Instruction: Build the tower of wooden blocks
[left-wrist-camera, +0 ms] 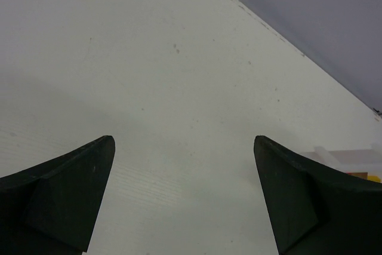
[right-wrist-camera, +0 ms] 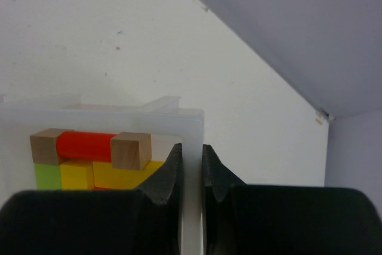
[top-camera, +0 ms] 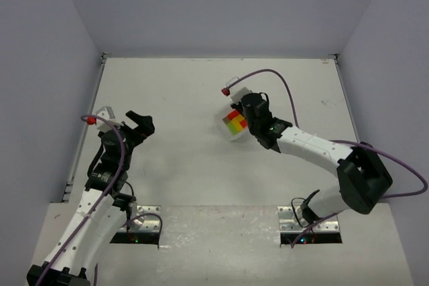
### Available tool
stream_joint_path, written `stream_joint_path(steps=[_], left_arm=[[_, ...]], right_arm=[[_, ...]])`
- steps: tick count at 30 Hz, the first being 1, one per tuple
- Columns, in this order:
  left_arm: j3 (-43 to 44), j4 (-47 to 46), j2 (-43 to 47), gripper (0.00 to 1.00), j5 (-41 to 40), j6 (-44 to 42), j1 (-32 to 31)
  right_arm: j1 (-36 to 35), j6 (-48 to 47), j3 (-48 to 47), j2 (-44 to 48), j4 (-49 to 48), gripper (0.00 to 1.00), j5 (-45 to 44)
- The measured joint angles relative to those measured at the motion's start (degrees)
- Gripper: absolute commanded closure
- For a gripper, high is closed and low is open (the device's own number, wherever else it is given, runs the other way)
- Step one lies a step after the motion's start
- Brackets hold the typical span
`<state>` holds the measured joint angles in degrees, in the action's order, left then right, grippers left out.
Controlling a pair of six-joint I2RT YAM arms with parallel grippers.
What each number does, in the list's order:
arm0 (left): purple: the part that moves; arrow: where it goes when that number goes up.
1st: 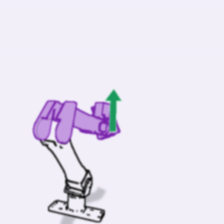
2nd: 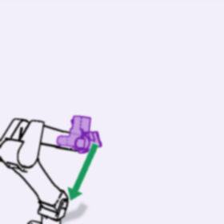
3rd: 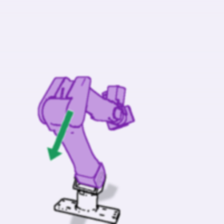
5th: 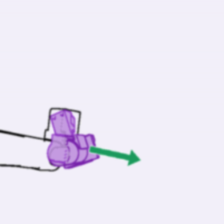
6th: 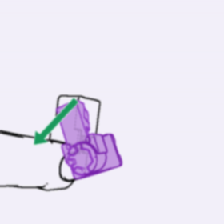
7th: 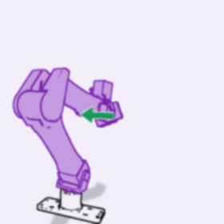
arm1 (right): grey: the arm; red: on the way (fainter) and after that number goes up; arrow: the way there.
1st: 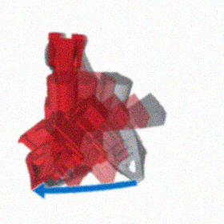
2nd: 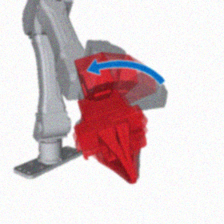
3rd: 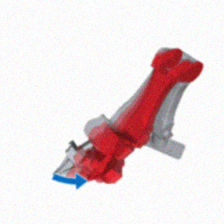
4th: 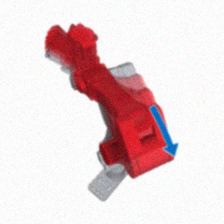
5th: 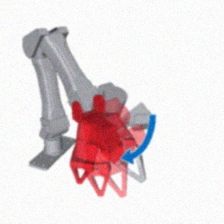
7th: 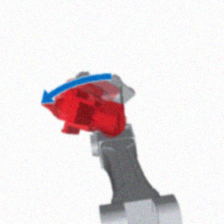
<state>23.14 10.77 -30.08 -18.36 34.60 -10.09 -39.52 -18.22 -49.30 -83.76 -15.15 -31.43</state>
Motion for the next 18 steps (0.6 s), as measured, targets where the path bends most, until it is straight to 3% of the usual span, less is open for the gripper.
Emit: stream_joint_path(steps=[10,18], left_arm=[[0.0,1.0,-2.0,0.0,-2.9,0.5,0.0],[0.0,1.1,-4.7,0.0,-3.8,0.8,0.0]], right_arm=[[4.1,-25.3,-2.7,-10.1,-15.1,1.0,3.5],[3.9,-36.0,0.5,-11.7,-21.7,1.0,2.3]])
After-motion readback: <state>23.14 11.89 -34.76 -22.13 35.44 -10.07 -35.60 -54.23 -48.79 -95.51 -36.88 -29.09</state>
